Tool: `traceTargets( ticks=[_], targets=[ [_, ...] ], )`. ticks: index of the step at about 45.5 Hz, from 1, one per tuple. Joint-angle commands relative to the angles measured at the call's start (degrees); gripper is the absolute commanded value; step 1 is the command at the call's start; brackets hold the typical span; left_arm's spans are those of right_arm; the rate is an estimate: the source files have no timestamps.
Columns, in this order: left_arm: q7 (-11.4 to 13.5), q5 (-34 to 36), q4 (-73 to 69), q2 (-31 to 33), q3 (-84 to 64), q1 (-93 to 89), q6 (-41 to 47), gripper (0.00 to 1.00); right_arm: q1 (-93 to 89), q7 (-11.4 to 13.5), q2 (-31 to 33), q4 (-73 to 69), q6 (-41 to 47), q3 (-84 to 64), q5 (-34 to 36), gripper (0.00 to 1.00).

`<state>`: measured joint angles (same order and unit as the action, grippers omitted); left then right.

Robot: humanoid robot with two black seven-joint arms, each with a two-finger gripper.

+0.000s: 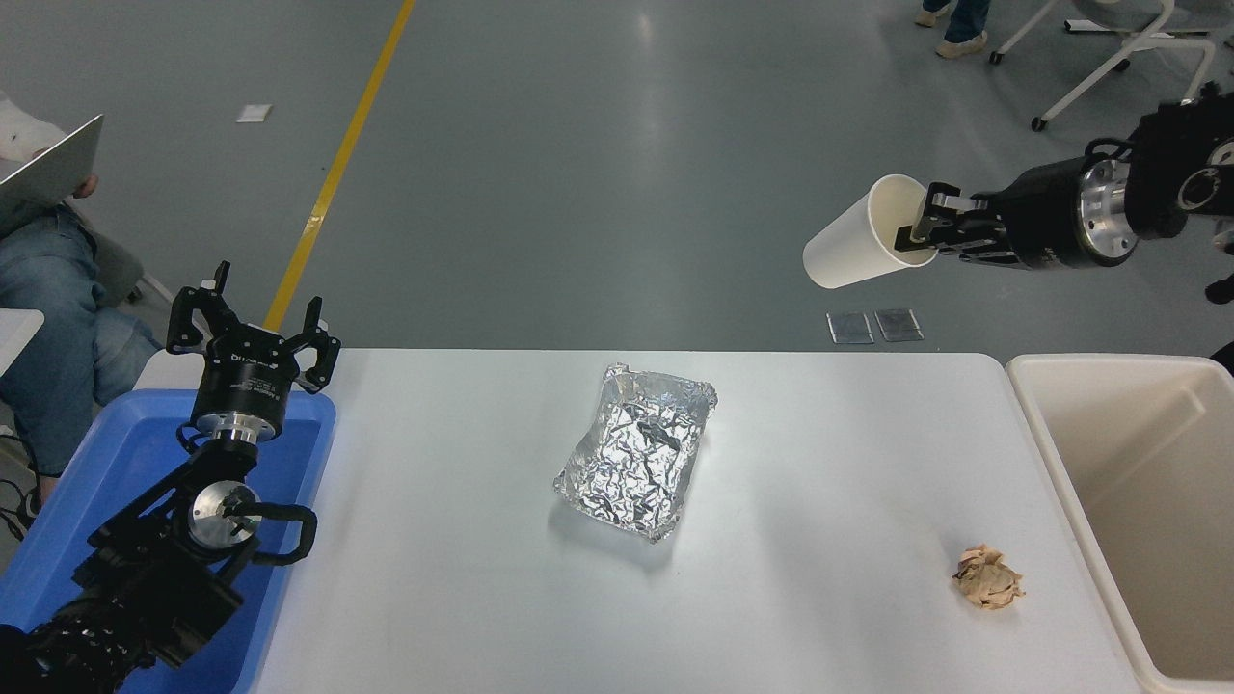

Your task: Pick up paper cup place in dustbin

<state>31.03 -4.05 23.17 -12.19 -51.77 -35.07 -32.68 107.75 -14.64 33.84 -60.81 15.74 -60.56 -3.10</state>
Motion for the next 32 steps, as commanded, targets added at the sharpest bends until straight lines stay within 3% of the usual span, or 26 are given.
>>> traceTargets(
  ticks=[1, 17, 32],
  targets=[
    [0.0, 0.01, -0.05, -0.03, 0.0, 0.01, -0.01, 0.99, -15.19, 0.23, -0.18, 19.57, -0.62, 1.85, 16.26, 0.0],
    [0.0, 0.01, -0.05, -0.02, 0.0, 0.01, -0.01, 0.99, -39.53, 1.11, 0.0, 38.74, -5.72, 8.08, 31.03, 0.0],
    [0.0, 0.01, -0.05, 0.06, 0.0, 0.01, -0.01, 0.99, -58.44, 10.24, 0.17, 47.45, -10.64, 25.13, 32.45, 0.0]
  ],
)
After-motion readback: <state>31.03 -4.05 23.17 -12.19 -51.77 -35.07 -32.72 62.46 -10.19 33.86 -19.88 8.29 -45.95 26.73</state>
